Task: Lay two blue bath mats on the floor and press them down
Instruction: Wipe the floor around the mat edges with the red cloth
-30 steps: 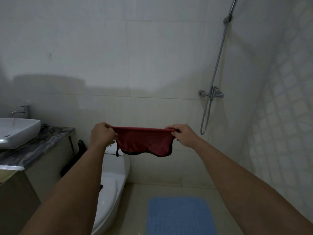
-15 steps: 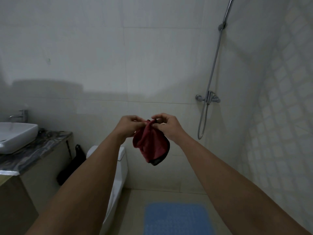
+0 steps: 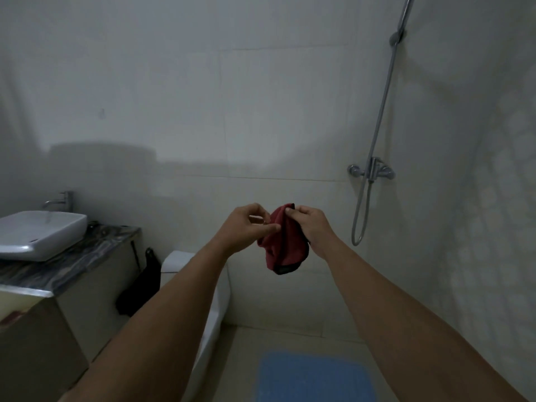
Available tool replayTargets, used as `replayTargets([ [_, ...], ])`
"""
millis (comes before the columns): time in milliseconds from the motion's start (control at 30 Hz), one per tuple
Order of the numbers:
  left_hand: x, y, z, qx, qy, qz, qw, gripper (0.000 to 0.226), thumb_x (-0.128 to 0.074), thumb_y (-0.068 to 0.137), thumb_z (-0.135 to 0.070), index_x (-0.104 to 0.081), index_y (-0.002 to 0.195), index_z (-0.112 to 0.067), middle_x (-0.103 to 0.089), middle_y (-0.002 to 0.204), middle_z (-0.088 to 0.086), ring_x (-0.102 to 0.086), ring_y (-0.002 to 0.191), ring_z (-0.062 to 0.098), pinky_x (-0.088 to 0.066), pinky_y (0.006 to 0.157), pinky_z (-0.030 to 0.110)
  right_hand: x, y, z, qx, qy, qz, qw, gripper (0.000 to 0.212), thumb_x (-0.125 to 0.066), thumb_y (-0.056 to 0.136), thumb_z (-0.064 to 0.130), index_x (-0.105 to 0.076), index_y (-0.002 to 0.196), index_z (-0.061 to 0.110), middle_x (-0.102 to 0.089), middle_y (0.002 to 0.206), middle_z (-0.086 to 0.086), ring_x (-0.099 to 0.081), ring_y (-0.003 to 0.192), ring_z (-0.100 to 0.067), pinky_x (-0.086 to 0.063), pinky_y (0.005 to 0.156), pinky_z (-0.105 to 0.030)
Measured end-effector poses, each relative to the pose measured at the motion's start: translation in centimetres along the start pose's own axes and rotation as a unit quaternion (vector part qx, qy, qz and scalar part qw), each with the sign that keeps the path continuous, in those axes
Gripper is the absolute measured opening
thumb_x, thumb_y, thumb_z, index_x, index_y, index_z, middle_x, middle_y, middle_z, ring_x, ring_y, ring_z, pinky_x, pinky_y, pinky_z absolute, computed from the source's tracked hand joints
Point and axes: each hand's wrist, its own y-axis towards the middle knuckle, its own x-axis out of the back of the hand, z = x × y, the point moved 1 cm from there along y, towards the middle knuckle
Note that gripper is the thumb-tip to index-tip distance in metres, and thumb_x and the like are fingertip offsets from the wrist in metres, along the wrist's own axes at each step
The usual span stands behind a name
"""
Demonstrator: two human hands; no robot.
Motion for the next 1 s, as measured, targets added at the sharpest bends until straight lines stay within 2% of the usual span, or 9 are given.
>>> replayTargets([
  [133,-1.9,1.0,0.9,0.028,0.033,0.017,0.999,0.028,-0.087,0.079,-0.029,-0.073,0.096,-0.012,-0.079,0.090,0.004,-0.076,0.084,0.013,-0.059,0.082,0.032,1.7,1.2,-0.4,-0.025,0.033,0.034,0.999,0.015,-0.068,0.093,0.026,-0.072,0.088,0.013,-0.070,0.082,-0.004,-0.064,0.074,-0.017,-0.054,0.066,-0.027],
  [233,-2.9,2.2,2.2,0.058,0.096,0.013,0.994,0.021,-0.081,0.084,-0.039,-0.076,0.089,-0.020,-0.079,0.089,-0.005,-0.074,0.089,0.008,-0.055,0.088,0.035,3.5,2.8,-1.6,-0.054,0.094,0.069,0.992,0.015,-0.064,0.096,0.020,-0.071,0.086,0.012,-0.071,0.082,-0.005,-0.066,0.077,-0.019,-0.055,0.075,-0.032],
  [300,-3.4,2.9,3.0,0.081,0.106,0.022,0.991,0.023,-0.076,0.088,-0.043,-0.073,0.085,-0.020,-0.079,0.091,-0.004,-0.073,0.095,0.014,-0.056,0.090,0.041,4.7,3.8,-2.6,-0.073,0.113,0.096,0.986,0.015,-0.061,0.097,0.019,-0.070,0.088,0.013,-0.070,0.083,-0.005,-0.065,0.080,-0.020,-0.054,0.080,-0.035],
  [467,-4.8,4.2,2.5,0.156,-0.038,0.015,0.987,0.023,-0.068,0.096,-0.031,-0.057,0.088,-0.012,-0.077,0.099,0.010,-0.075,0.098,0.021,-0.057,0.093,0.043,7.3,5.9,-5.2,-0.098,0.084,0.129,0.983,0.023,-0.050,0.103,0.020,-0.066,0.114,0.007,-0.070,0.101,-0.010,-0.066,0.090,-0.021,-0.056,0.080,-0.034],
  [567,-5.4,4.9,1.7,0.151,-0.113,-0.031,0.981,0.018,-0.068,0.096,-0.018,-0.055,0.090,-0.008,-0.071,0.084,0.013,-0.071,0.090,0.029,-0.059,0.094,0.047,7.7,6.4,-6.8,-0.099,0.018,0.130,0.986,0.030,-0.045,0.106,0.021,-0.062,0.124,0.005,-0.069,0.114,-0.015,-0.066,0.092,-0.021,-0.056,0.078,-0.031],
  [633,-6.4,5.5,1.5,0.156,-0.145,-0.054,0.976,0.017,-0.068,0.096,-0.014,-0.053,0.090,-0.008,-0.065,0.081,0.012,-0.068,0.084,0.030,-0.061,0.089,0.048,7.7,6.8,-7.8,-0.133,0.045,0.130,0.982,0.033,-0.048,0.105,0.027,-0.062,0.127,0.006,-0.070,0.119,-0.016,-0.068,0.092,-0.023,-0.057,0.077,-0.032],
  [767,-7.5,5.8,2.7,0.176,-0.160,-0.104,0.966,0.017,-0.067,0.097,-0.017,-0.052,0.091,-0.010,-0.064,0.090,0.014,-0.069,0.077,0.024,-0.063,0.070,0.040,7.0,7.0,-10.0,-0.259,0.134,0.247,0.924,0.047,-0.068,0.093,0.040,-0.066,0.127,0.008,-0.071,0.121,-0.014,-0.069,0.107,-0.027,-0.055,0.096,-0.041],
  [867,-7.7,4.7,5.3,0.213,-0.150,-0.147,0.954,0.020,-0.068,0.096,-0.019,-0.052,0.089,-0.011,-0.062,0.091,0.013,-0.066,0.082,0.024,-0.063,0.070,0.040,6.3,6.5,-12.7,-0.327,0.175,0.309,0.876,0.049,-0.070,0.090,0.024,-0.059,0.132,0.000,-0.068,0.126,-0.019,-0.068,0.111,-0.030,-0.052,0.102,-0.044],
  [1000,-9.3,-0.3,11.7,0.302,-0.129,-0.182,0.927,0.022,-0.072,0.094,-0.019,-0.054,0.087,-0.010,-0.064,0.091,0.020,-0.069,0.086,0.030,-0.065,0.073,0.047,3.8,3.6,-18.6,-0.391,0.192,0.322,0.841,0.048,-0.065,0.093,0.021,-0.056,0.136,0.000,-0.066,0.129,-0.021,-0.066,0.114,-0.033,-0.053,0.101,-0.045],
])
